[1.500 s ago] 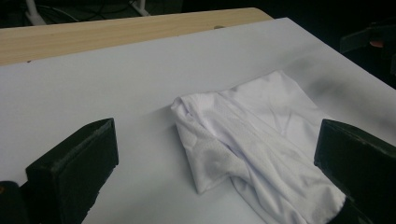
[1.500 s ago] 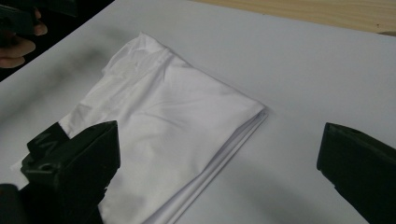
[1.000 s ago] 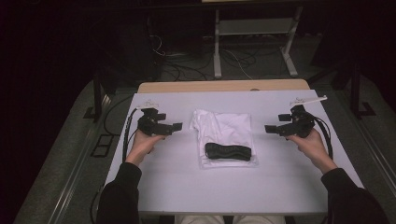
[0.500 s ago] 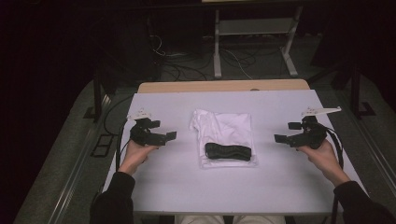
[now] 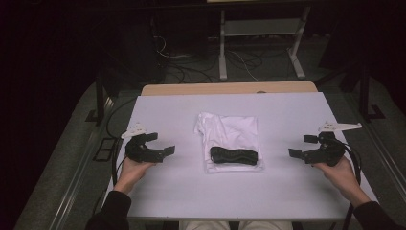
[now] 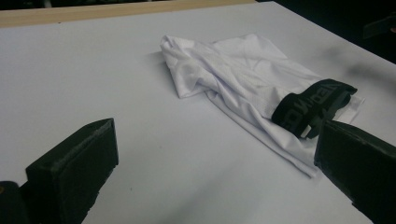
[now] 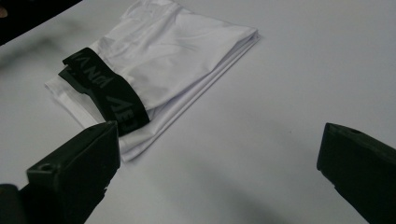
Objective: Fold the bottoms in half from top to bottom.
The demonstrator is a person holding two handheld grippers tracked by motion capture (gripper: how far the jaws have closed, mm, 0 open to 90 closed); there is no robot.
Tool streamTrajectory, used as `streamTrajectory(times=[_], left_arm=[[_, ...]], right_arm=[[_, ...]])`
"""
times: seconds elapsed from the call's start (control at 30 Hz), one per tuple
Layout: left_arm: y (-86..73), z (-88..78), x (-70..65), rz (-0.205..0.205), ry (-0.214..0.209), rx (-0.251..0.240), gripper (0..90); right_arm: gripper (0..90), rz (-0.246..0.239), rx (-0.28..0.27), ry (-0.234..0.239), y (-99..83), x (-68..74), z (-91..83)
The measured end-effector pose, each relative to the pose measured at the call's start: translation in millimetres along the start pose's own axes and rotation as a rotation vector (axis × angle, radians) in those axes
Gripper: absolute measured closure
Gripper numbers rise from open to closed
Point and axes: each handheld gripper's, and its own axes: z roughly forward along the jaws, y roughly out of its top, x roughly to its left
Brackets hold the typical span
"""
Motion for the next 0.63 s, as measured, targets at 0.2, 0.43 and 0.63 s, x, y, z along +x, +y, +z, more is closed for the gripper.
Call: streamTrajectory(times=[0.2,0.43,0.63], left_arm=[[-9.4,-10.6,0.4,-0.002,0.029,-0.021,0.0],[-19.5,-18.9,-4.2,-0.004,0.038,-0.042,0.0],[-25.6,-21.4,-5.8,-0.005,0.040,-0.057,0.0]], right_arm=[[0.0,0.002,-0.006,-0.021,-12.3,1.0,-5.3],[0.0,0.002,-0.017,-0.028,-22.1,2.1,-10.0],[0.0,-0.004,-0.021,-0.039,-29.7,3.4,-12.5]])
